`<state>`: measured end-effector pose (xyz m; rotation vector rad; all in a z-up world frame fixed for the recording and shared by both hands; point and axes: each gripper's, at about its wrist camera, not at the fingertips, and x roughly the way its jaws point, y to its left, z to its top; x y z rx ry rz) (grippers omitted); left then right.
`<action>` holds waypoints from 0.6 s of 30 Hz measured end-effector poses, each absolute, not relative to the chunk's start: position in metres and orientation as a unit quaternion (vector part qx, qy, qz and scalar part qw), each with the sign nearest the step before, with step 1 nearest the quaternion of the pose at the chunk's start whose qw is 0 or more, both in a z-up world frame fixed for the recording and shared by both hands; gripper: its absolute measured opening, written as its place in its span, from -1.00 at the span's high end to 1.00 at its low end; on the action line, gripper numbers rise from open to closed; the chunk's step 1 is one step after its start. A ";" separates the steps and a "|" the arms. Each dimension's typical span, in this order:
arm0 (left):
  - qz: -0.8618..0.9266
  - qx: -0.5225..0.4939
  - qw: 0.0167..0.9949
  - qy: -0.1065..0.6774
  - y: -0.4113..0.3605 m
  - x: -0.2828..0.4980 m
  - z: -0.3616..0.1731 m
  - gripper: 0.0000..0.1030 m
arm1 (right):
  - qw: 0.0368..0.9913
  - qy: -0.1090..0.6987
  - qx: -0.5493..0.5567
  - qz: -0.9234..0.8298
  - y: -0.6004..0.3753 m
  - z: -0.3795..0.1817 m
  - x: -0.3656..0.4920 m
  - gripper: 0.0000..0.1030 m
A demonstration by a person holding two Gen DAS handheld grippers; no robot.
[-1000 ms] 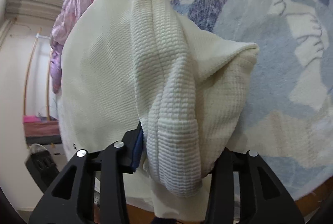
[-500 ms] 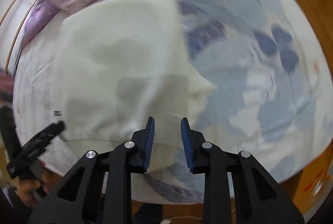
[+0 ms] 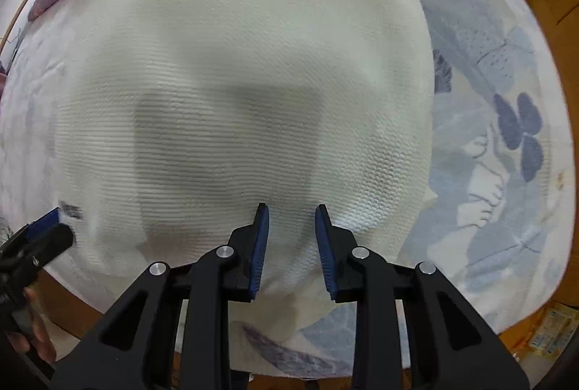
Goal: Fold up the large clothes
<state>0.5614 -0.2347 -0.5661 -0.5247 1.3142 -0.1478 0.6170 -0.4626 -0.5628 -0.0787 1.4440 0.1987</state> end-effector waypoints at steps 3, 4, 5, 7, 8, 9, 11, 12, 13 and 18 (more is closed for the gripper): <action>-0.043 -0.237 0.763 0.599 -0.207 0.561 -0.551 -0.78 | 0.759 0.642 -0.044 0.096 -0.435 -0.535 0.607 0.14; -0.032 -0.231 0.769 0.596 -0.199 0.562 -0.545 -0.80 | 0.765 0.634 -0.045 0.105 -0.419 -0.523 0.601 0.10; -0.022 -0.224 0.772 0.594 -0.190 0.563 -0.539 -0.80 | 0.766 0.632 -0.047 0.109 -0.409 -0.517 0.600 0.02; -0.013 -0.218 0.778 0.589 -0.172 0.563 -0.532 -0.80 | 0.768 0.627 -0.055 0.117 -0.379 -0.504 0.594 -0.11; -0.008 -0.211 0.782 0.587 -0.163 0.561 -0.527 -0.81 | 0.769 0.626 -0.062 0.117 -0.363 -0.501 0.595 -0.19; -0.005 -0.202 0.785 0.586 -0.157 0.560 -0.524 -0.82 | 0.770 0.624 -0.070 0.114 -0.351 -0.496 0.592 -0.28; 0.002 -0.168 0.801 0.575 -0.139 0.554 -0.513 -0.91 | 0.772 0.622 -0.079 0.107 -0.327 -0.489 0.590 -0.39; 0.004 -0.160 0.808 0.568 -0.129 0.551 -0.508 -0.91 | 0.773 0.621 -0.078 0.106 -0.313 -0.484 0.587 -0.43; 0.002 -0.163 0.810 0.564 -0.118 0.547 -0.504 -0.91 | 0.774 0.619 -0.081 0.103 -0.301 -0.482 0.587 -0.44; -0.012 -0.152 0.808 0.569 -0.063 0.530 -0.487 -0.91 | 0.788 0.604 -0.091 0.079 -0.247 -0.466 0.567 -0.65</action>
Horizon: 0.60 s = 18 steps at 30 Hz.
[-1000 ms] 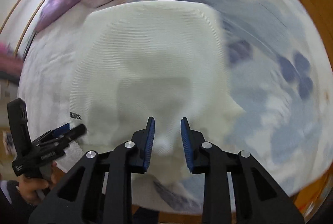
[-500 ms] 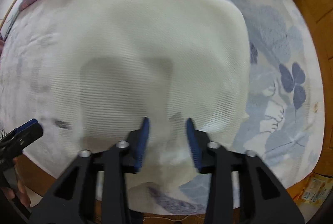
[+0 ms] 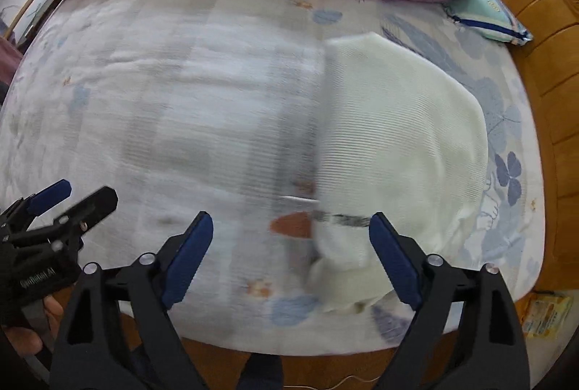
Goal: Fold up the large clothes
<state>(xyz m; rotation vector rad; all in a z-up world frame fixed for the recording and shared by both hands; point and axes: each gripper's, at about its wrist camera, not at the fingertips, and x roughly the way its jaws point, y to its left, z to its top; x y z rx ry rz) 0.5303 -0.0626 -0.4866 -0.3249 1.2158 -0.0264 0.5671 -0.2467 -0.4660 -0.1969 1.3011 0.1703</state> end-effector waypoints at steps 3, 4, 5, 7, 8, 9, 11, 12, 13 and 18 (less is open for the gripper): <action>-0.027 -0.138 0.814 0.563 -0.036 0.523 -0.467 -0.91 | 0.794 0.600 -0.087 0.051 -0.215 -0.448 0.552 -0.65; -0.035 -0.129 0.819 0.558 -0.026 0.520 -0.456 -0.91 | 0.798 0.595 -0.082 0.047 -0.204 -0.438 0.545 -0.65; -0.044 -0.119 0.823 0.554 -0.016 0.516 -0.444 -0.91 | 0.802 0.591 -0.080 0.041 -0.195 -0.431 0.540 -0.65; -0.055 -0.110 0.828 0.547 -0.002 0.510 -0.425 -0.91 | 0.809 0.581 -0.075 0.035 -0.173 -0.409 0.528 -0.66; -0.057 -0.106 0.832 0.542 0.007 0.506 -0.414 -0.91 | 0.812 0.578 -0.072 0.031 -0.164 -0.401 0.523 -0.69; -0.056 -0.102 0.836 0.536 0.015 0.502 -0.402 -0.91 | 0.815 0.574 -0.072 0.026 -0.157 -0.393 0.519 -0.71; -0.058 -0.098 0.842 0.528 0.028 0.495 -0.385 -0.91 | 0.823 0.564 -0.066 0.018 -0.143 -0.370 0.507 -0.77; -0.062 -0.098 0.845 0.522 0.033 0.491 -0.375 -0.91 | 0.826 0.560 -0.064 0.016 -0.139 -0.362 0.503 -0.79; -0.065 -0.098 0.849 0.516 0.039 0.485 -0.364 -0.91 | 0.828 0.556 -0.064 0.014 -0.133 -0.352 0.497 -0.79; -0.071 -0.094 0.863 0.492 0.055 0.459 -0.316 -0.91 | 0.840 0.537 -0.070 0.004 -0.115 -0.310 0.471 -0.80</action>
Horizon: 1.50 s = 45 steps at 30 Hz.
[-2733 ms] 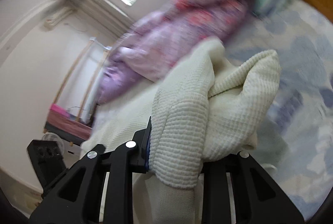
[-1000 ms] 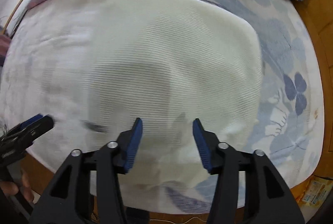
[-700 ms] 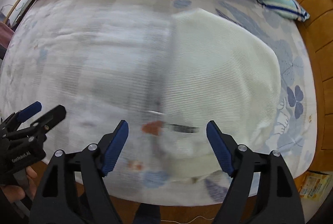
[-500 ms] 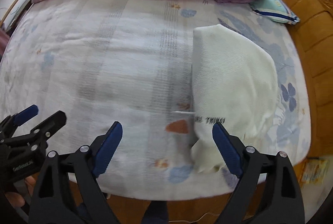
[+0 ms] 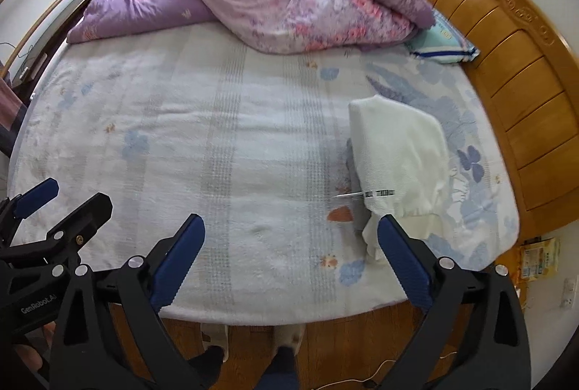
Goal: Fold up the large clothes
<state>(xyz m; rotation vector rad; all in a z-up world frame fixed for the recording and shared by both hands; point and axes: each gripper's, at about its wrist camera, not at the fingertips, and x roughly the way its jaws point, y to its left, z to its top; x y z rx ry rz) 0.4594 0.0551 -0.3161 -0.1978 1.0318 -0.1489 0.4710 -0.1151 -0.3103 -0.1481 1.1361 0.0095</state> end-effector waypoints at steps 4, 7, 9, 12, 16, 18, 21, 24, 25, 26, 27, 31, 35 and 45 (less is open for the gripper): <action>-0.071 -0.094 0.873 0.474 0.060 0.437 -0.282 -0.91 | 0.850 0.522 -0.071 0.000 -0.108 -0.278 0.447 -0.80; -0.065 -0.083 0.884 0.455 0.062 0.417 -0.257 -0.91 | 0.860 0.506 -0.073 0.004 -0.106 -0.257 0.426 -0.80; -0.058 -0.078 0.890 0.445 0.062 0.402 -0.240 -0.91 | 0.864 0.498 -0.074 0.009 -0.106 -0.246 0.414 -0.81; -0.055 -0.092 0.901 0.421 0.062 0.373 -0.210 -0.91 | 0.875 0.479 -0.070 0.017 -0.110 -0.224 0.390 -0.82; -0.052 -0.101 0.915 0.388 0.058 0.332 -0.175 -0.91 | 0.892 0.446 -0.068 0.031 -0.119 -0.191 0.349 -0.82; -0.050 -0.100 0.919 0.378 0.053 0.312 -0.158 -0.91 | 0.898 0.434 -0.069 0.038 -0.123 -0.178 0.330 -0.82; -0.033 -0.088 0.929 0.357 0.045 0.281 -0.133 -0.91 | 0.907 0.412 -0.067 0.053 -0.130 -0.157 0.299 -0.83; -0.020 -0.078 0.939 0.335 0.035 0.245 -0.108 -0.91 | 0.916 0.389 -0.069 0.064 -0.135 -0.136 0.266 -0.83; -0.023 -0.080 0.941 0.329 0.032 0.232 -0.099 -0.91 | 0.919 0.383 -0.066 0.070 -0.137 -0.129 0.254 -0.83; -0.027 -0.079 0.943 0.323 0.030 0.220 -0.091 -0.91 | 0.921 0.378 -0.064 0.074 -0.139 -0.123 0.245 -0.83; -0.022 -0.071 0.946 0.316 0.027 0.208 -0.083 -0.91 | 0.922 0.373 -0.064 0.075 -0.140 -0.118 0.235 -0.83; -0.010 -0.047 0.959 0.281 0.020 0.168 -0.057 -0.91 | 0.929 0.356 -0.062 0.084 -0.145 -0.098 0.204 -0.84; -0.015 -0.046 0.962 0.267 0.020 0.144 -0.037 -0.91 | 0.936 0.338 -0.060 0.083 -0.148 -0.079 0.182 -0.84; -0.010 -0.020 0.976 0.215 0.036 0.096 0.008 -0.91 | 0.954 0.291 -0.042 0.065 -0.135 -0.042 0.133 -0.85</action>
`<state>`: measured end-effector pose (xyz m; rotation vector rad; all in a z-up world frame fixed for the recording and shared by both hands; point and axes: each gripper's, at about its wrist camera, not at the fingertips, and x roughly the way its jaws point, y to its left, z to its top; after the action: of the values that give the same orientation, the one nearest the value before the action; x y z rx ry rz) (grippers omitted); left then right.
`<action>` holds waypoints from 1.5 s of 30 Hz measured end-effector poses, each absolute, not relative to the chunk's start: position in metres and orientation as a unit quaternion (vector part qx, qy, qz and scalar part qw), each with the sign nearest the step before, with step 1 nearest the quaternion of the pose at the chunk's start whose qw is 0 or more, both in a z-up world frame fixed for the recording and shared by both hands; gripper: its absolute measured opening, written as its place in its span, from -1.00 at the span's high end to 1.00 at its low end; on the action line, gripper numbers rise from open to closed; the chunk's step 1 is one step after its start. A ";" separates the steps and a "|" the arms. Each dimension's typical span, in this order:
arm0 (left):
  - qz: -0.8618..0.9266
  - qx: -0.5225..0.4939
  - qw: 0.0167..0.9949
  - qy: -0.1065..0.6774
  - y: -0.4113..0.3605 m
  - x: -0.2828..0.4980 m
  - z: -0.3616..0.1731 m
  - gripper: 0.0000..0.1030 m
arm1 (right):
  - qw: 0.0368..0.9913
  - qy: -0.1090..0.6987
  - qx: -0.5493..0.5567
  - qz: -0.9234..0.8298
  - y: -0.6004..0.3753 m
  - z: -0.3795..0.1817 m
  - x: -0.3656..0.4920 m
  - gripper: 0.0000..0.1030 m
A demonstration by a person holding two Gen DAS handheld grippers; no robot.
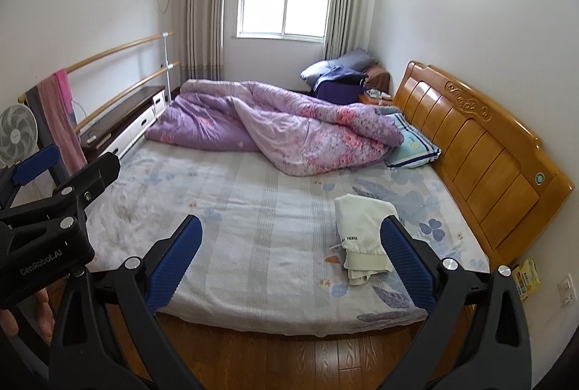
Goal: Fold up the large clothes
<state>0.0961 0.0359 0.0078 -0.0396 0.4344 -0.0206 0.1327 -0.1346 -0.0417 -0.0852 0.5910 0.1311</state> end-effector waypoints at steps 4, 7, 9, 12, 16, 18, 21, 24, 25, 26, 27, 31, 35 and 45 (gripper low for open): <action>-0.009 -0.018 0.979 0.205 0.050 0.078 0.020 -0.91 | 0.957 0.282 -0.037 0.063 -0.122 -0.032 0.115 -0.85; -0.010 -0.015 0.980 0.199 0.060 0.067 0.026 -0.91 | 0.958 0.277 -0.040 0.060 -0.113 -0.027 0.105 -0.85; -0.013 -0.014 0.980 0.200 0.064 0.063 0.029 -0.91 | 0.959 0.275 -0.040 0.058 -0.108 -0.024 0.099 -0.85; -0.013 -0.016 0.980 0.198 0.069 0.060 0.031 -0.91 | 0.960 0.273 -0.040 0.055 -0.104 -0.023 0.097 -0.85; -0.016 -0.019 0.981 0.193 0.076 0.055 0.034 -0.91 | 0.961 0.267 -0.043 0.049 -0.101 -0.021 0.094 -0.85; -0.017 -0.020 0.982 0.187 0.078 0.051 0.035 -0.91 | 0.963 0.263 -0.042 0.045 -0.099 -0.020 0.093 -0.85; -0.017 -0.020 0.983 0.183 0.080 0.047 0.038 -0.91 | 0.964 0.258 -0.042 0.041 -0.097 -0.018 0.090 -0.85; -0.018 -0.021 0.983 0.184 0.082 0.046 0.039 -0.91 | 0.966 0.253 -0.041 0.039 -0.095 -0.018 0.089 -0.85; -0.017 -0.021 0.983 0.184 0.082 0.046 0.039 -0.91 | 0.967 0.250 -0.041 0.038 -0.094 -0.017 0.089 -0.85; -0.016 -0.020 0.983 0.182 0.082 0.045 0.039 -0.91 | 0.967 0.248 -0.040 0.038 -0.094 -0.017 0.089 -0.85; -0.014 -0.018 0.984 0.179 0.082 0.044 0.040 -0.91 | 0.968 0.245 -0.040 0.038 -0.093 -0.017 0.089 -0.85; -0.013 -0.011 0.985 0.172 0.083 0.041 0.045 -0.91 | 0.970 0.236 -0.036 0.035 -0.092 -0.017 0.091 -0.85; -0.015 -0.009 0.986 0.168 0.085 0.042 0.046 -0.91 | 0.971 0.233 -0.037 0.035 -0.090 -0.018 0.091 -0.85; -0.016 -0.012 0.986 0.164 0.088 0.050 0.048 -0.91 | 0.972 0.229 -0.038 0.033 -0.087 -0.016 0.092 -0.85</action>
<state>0.0502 0.0881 0.0481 -0.0245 0.3296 -0.0326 0.0918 -0.0871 -0.0162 -0.0767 0.4632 0.0675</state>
